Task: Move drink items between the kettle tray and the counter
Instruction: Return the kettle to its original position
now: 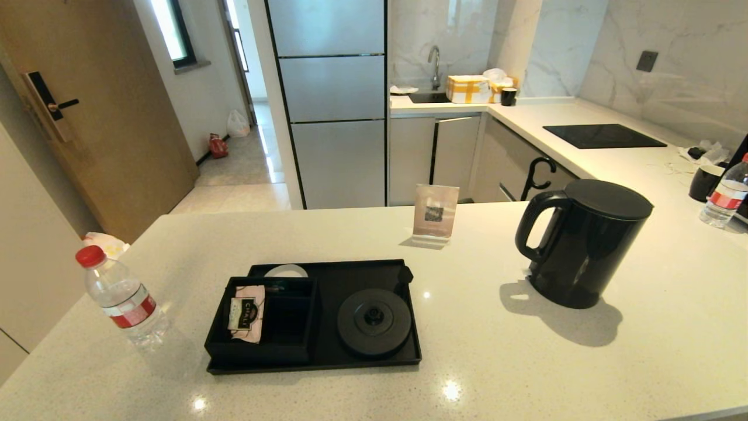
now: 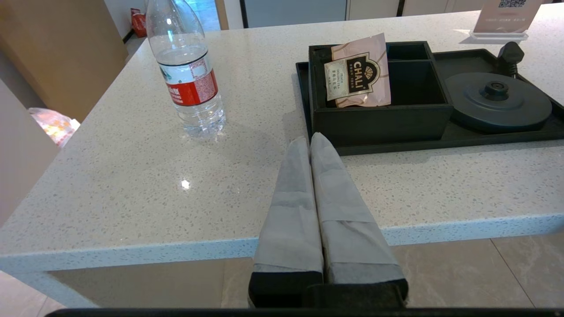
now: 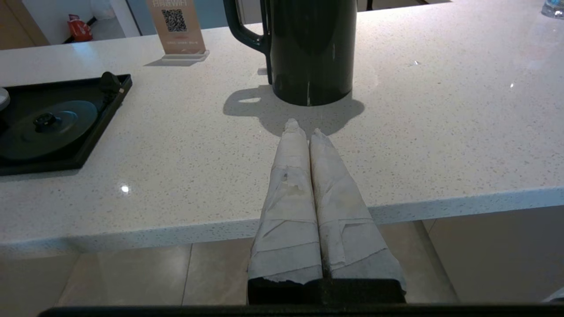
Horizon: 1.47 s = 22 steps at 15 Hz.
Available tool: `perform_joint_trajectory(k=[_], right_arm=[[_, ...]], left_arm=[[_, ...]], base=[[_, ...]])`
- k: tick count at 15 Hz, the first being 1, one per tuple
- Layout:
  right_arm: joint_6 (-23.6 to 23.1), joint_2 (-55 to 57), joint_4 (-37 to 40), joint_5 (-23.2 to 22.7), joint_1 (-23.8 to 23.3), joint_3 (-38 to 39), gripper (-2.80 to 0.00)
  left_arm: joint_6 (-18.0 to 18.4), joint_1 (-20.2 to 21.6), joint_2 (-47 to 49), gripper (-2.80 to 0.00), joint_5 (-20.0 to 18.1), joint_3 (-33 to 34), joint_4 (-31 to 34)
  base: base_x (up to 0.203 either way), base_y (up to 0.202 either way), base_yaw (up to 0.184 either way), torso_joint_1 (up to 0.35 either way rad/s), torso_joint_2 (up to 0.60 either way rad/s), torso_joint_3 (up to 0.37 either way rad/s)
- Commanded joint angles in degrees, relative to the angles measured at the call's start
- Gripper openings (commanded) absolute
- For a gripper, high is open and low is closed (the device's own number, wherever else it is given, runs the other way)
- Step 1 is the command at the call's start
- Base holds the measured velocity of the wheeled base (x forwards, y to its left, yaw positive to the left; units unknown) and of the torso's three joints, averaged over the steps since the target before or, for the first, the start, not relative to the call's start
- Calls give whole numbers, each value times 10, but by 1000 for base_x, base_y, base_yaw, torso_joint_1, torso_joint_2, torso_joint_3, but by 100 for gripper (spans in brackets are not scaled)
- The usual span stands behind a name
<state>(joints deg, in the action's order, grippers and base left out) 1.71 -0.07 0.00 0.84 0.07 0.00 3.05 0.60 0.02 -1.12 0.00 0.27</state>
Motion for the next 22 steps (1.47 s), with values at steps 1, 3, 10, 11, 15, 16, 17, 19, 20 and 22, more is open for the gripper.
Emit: perform_joint_trajectory(k=[1,3,10,11,15,16,17,19,20,22], right_arm=[[7,1,-2,0,0,0,-280],[8,1,-3,1,0,0,-280],[2,1,-4,0,1,0,-280],[1,1,-4,0,0,0,-280],[2,1,-4,2,0,-7,-280],[4,7,6,2,0,-15,-280],[7,24,22,1,0,-45,-280],[16,70,66,-6,0,-173,-280],[21,101,109,-13,1,-249,-280],[25,149,253,-30,1,-367,-280]], left_arm=[[1,0,-1,-280,0,0,0],[0,0,0,-280,0,0,0],[0,0,0,-280,0,0,0],[1,0,0,-280,0,0,0],[1,0,0,-280,0,0,0],[0,0,0,-280,0,0,0],[0,0,0,-280,0,0,0],[1,0,0,-280,0,0,0],[0,0,0,-280,0,0,0],[1,0,0,-280,0,0,0]], base=[[0,0,0,0,0,0],[0,0,0,0,0,0],[0,0,0,0,0,0],[0,0,0,0,0,0],[0,0,0,0,0,0],[0,0,0,0,0,0],[0,0,0,0,0,0],[0,0,0,0,0,0],[0,0,0,0,0,0],[0,0,0,0,0,0]])
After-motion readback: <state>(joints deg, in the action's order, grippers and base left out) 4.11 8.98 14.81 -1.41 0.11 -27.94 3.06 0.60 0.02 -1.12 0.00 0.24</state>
